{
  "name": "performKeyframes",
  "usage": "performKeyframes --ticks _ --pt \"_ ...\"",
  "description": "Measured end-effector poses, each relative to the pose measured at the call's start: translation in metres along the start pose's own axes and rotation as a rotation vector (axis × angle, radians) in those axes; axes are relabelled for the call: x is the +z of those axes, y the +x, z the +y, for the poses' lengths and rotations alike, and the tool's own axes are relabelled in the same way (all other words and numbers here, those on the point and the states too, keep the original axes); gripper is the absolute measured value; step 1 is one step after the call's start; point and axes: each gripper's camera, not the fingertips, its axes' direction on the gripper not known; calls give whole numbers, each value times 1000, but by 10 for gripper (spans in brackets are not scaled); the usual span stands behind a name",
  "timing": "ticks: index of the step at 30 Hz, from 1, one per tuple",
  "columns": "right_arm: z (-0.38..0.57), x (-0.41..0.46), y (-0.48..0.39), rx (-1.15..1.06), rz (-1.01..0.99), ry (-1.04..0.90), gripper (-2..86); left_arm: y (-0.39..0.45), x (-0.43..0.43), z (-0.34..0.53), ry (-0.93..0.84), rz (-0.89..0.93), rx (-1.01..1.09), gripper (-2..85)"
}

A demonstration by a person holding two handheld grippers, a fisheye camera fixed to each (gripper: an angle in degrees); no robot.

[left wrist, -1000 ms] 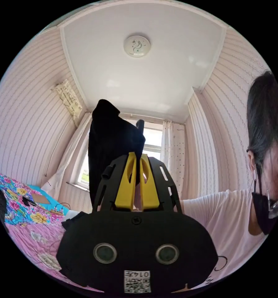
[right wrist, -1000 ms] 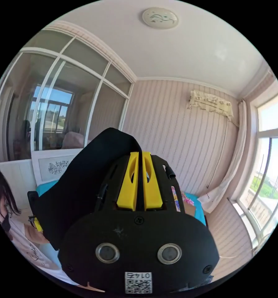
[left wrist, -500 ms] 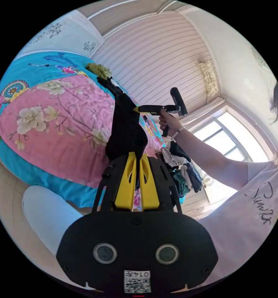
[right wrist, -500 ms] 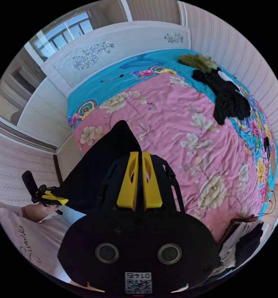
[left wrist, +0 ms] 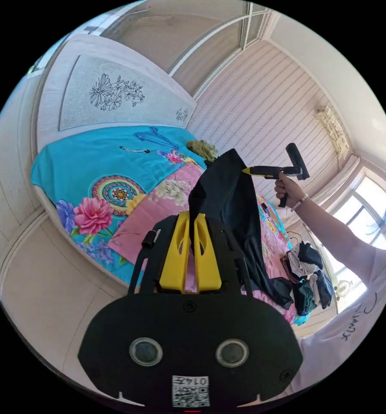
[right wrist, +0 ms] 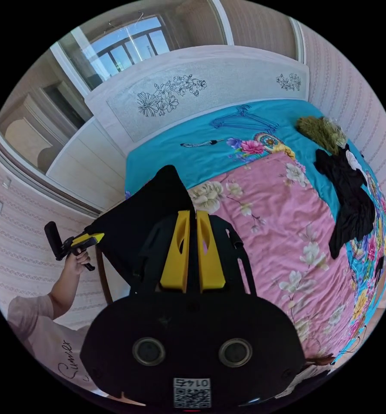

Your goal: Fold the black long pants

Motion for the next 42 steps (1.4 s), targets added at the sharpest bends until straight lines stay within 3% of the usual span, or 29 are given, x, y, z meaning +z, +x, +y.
performKeyframes --ticks 5,9,12,17,23,30,37,42 --pt "8 17 7 51 -82 37 27 -69 39 -29 -114 -301 -124 36" --pt "111 18 33 35 -69 36 25 -67 57 -5 -142 -269 -127 41" --pt "247 16 65 127 -14 -11 21 -36 70 27 -145 -240 -52 40" --pt "528 -22 105 595 76 -84 41 65 134 96 -345 -86 218 41" --pt "744 -81 106 1094 160 52 63 195 231 152 -550 101 486 52" --pt "847 -104 118 1280 107 315 82 320 313 198 -721 192 749 79" --pt "911 -119 138 1390 128 488 92 398 387 265 -822 35 977 86" --pt "952 -116 145 1388 -41 511 33 413 439 307 -937 -87 997 73"
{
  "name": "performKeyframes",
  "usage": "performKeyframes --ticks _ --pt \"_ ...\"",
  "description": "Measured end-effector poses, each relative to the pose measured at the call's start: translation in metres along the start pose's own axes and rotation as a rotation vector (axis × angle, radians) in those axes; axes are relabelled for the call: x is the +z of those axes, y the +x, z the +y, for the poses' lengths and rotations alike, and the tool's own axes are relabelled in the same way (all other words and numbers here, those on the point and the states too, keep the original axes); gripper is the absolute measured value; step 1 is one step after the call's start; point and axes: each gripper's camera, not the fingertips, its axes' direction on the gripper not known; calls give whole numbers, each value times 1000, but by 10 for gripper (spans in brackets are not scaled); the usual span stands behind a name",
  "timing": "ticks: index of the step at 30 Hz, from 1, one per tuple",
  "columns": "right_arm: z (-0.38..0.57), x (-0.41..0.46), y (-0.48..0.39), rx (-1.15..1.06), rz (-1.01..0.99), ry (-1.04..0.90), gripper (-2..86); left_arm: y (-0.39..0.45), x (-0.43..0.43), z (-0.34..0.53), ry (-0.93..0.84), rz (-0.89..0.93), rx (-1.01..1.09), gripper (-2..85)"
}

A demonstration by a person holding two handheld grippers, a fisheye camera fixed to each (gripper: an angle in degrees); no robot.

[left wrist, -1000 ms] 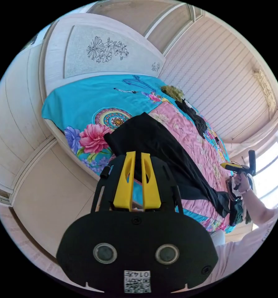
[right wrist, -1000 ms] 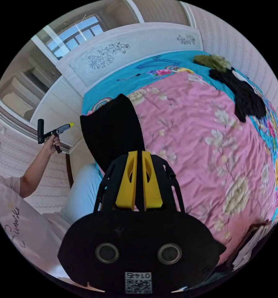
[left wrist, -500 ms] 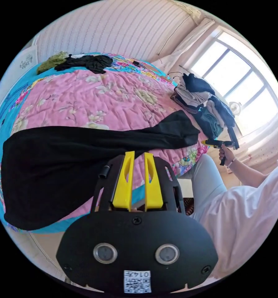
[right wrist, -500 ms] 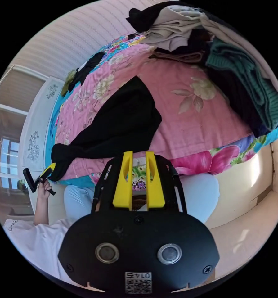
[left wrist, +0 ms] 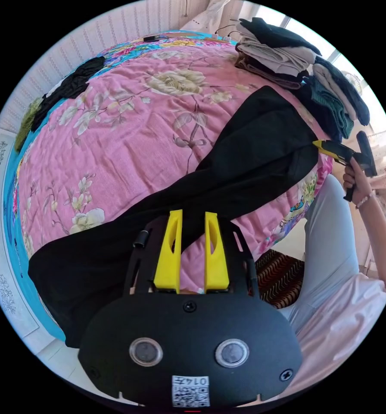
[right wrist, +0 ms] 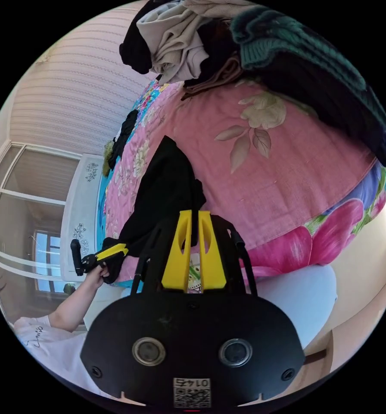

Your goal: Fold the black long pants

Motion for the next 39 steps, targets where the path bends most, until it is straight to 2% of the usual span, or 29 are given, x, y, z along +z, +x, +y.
performKeyframes --ticks 5,14,17,21,23,27,31,33,36,39 --pt "27 -57 16 -88 -112 4 12 13 -4 -3 74 -4 -42 -3" --pt "51 -147 21 -161 -252 61 6 32 -57 41 273 86 -11 -9" --pt "40 -157 4 -230 -228 86 6 28 -70 47 364 81 -39 -9" --pt "4 -149 -25 -292 -143 64 7 14 -70 31 395 66 -75 -9" --pt "-31 -143 -50 -332 -69 51 9 7 -71 10 415 35 -77 -8" --pt "-99 -140 -91 -360 -48 48 17 -6 -81 -35 477 -76 -94 4" --pt "-152 -124 -118 -333 123 121 37 -42 -61 -83 398 -128 -243 53" --pt "-151 -113 -116 -333 128 98 48 -50 -53 -81 400 -85 -284 58" --pt "-121 -92 -93 -364 167 43 64 -35 -35 -55 395 -38 -210 60" --pt "-83 -67 -50 -295 162 -40 78 0 6 -22 275 -44 -89 64"
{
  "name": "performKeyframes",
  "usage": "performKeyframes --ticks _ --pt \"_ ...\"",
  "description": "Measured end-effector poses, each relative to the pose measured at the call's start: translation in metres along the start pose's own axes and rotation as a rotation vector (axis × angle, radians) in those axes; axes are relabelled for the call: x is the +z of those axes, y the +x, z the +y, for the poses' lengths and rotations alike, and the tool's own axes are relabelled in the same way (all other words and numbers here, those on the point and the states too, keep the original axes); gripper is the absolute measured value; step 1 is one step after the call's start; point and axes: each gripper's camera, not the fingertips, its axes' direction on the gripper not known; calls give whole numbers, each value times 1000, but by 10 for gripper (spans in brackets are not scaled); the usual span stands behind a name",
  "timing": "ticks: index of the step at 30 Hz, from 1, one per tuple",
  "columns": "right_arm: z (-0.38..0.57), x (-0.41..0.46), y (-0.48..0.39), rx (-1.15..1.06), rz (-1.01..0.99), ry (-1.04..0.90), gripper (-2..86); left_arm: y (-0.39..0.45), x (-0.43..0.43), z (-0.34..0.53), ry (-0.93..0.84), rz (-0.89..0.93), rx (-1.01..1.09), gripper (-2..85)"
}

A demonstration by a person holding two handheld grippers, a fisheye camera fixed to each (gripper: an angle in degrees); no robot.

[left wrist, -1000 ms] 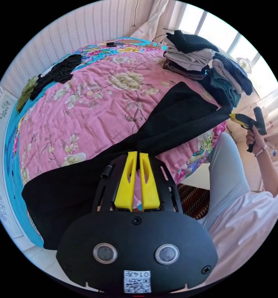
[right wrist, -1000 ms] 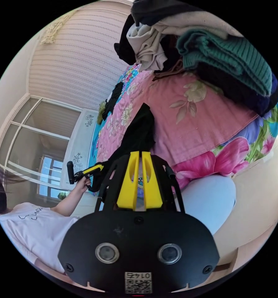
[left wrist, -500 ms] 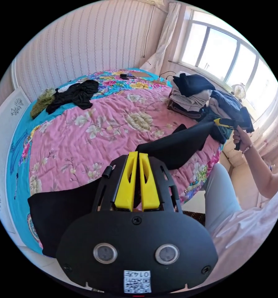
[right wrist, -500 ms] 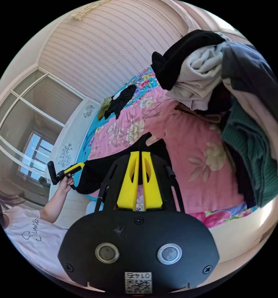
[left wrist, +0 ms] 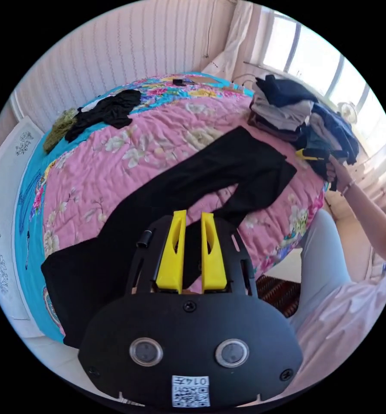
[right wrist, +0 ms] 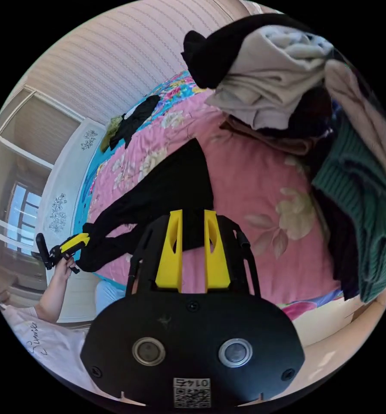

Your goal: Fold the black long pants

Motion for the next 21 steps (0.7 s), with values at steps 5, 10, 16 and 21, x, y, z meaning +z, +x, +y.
performKeyframes --ticks 5,10,16,21 --pt "32 50 10 57 32 -136 35 19 84 44 -261 -91 -11 72" --pt "42 14 10 29 -25 -60 6 16 100 43 -237 -33 -78 4" --pt "70 -85 10 -19 -146 106 0 30 63 51 -144 -2 79 -9" --pt "72 -140 -3 -84 -140 197 0 30 27 65 -56 139 165 -6"
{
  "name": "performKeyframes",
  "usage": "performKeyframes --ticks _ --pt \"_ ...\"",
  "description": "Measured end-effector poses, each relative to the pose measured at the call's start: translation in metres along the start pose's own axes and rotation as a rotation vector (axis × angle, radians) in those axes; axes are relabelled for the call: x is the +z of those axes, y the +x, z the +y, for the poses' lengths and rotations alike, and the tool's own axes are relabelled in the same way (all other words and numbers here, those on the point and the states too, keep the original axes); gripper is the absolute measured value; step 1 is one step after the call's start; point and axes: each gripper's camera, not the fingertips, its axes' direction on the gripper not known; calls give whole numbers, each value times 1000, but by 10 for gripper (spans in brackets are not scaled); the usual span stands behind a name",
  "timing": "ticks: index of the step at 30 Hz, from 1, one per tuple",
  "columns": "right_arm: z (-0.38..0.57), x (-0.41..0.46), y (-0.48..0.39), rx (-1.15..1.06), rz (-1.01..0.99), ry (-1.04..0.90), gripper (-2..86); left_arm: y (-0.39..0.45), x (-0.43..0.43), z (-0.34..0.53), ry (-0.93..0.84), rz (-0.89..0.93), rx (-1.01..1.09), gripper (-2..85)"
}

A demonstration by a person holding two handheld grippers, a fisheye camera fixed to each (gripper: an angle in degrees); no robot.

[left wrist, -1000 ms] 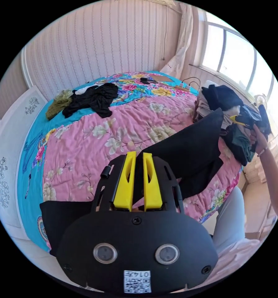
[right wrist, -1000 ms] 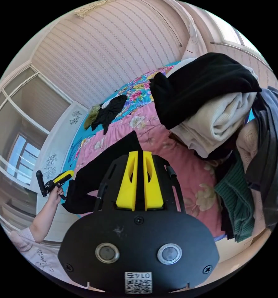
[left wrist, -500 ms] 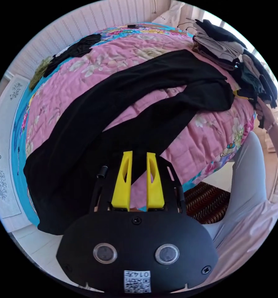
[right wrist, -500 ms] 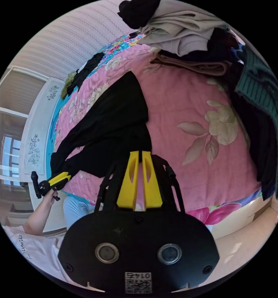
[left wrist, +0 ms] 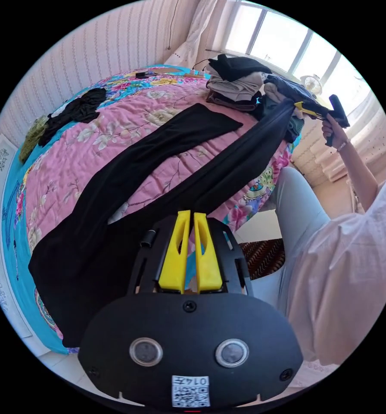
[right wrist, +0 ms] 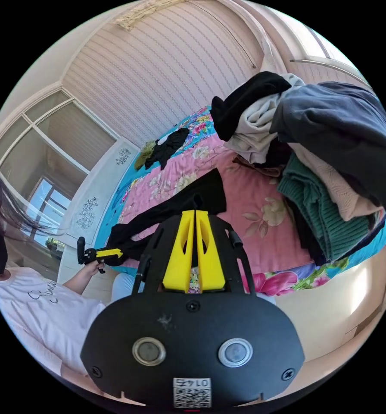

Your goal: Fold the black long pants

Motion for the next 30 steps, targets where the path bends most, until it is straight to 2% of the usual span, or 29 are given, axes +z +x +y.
performKeyframes --ticks 5,8,12,19,23,28,30 --pt "-29 71 35 74 126 -184 3 -1 49 2 -48 32 -56 23" --pt "-22 103 58 142 213 -203 9 1 71 -3 -97 39 -88 39" --pt "0 103 69 164 232 -205 34 3 58 -11 -52 21 -69 44" --pt "66 119 102 253 213 -331 69 -5 71 -47 -39 0 -51 50" --pt "81 141 107 252 168 -426 28 10 100 -88 -25 46 -22 50" --pt "80 127 123 327 163 -390 15 32 115 -130 -6 101 47 50" --pt "76 120 125 341 236 -370 16 35 115 -147 8 90 78 50"
